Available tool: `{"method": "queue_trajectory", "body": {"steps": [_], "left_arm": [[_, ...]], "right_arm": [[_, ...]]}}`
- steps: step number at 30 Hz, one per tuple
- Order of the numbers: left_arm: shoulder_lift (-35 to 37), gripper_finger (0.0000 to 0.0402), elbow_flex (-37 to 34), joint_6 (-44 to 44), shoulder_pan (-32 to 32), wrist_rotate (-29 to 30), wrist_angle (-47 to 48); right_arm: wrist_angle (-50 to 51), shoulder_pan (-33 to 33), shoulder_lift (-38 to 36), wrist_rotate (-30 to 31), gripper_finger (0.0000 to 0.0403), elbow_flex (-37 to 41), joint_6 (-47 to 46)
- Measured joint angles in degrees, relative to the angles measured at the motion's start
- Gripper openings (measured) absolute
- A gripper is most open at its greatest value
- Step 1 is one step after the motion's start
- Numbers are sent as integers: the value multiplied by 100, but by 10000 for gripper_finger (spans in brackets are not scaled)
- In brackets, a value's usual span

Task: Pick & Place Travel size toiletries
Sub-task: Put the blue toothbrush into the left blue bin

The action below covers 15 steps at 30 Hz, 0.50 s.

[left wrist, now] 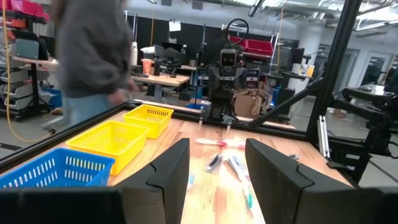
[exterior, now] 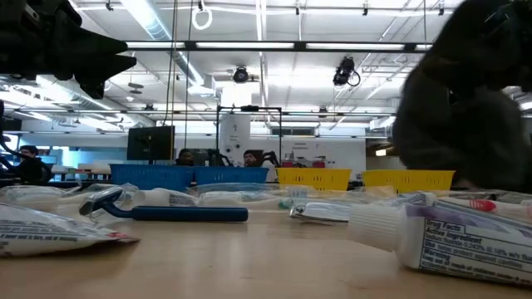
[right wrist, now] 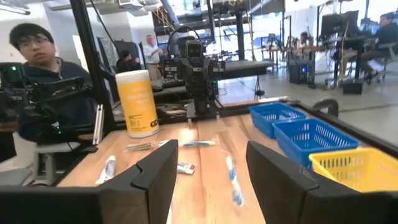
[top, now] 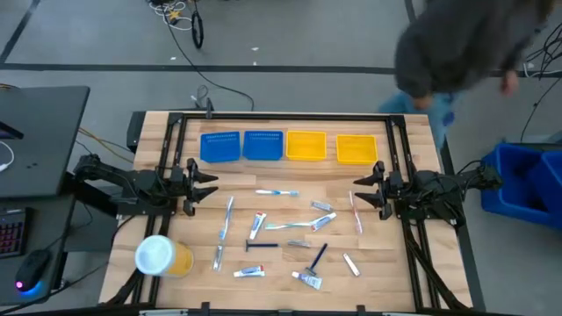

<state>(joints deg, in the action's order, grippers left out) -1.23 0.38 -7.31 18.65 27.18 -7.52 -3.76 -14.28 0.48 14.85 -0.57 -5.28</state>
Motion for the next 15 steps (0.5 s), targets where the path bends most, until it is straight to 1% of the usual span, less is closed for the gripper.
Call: {"method": "queue_trajectory", "body": {"steps": [6,9,11,15], "left_arm": [[0,167,-1,-288,0,64,-9],[5,167,-1,-752,0,610,-128],[7,167,9,-885,-8,813,-150],[-95,167,33,-1037,-11,671,-242]], "right_arm": [[-139,0,-1,-2,211,1,-74],[-181,0,1,-4,215,-1,-346],[-265,0,0,-4,218,1,-399],[-484,0,-1,-11,222,-1,-886]]}}
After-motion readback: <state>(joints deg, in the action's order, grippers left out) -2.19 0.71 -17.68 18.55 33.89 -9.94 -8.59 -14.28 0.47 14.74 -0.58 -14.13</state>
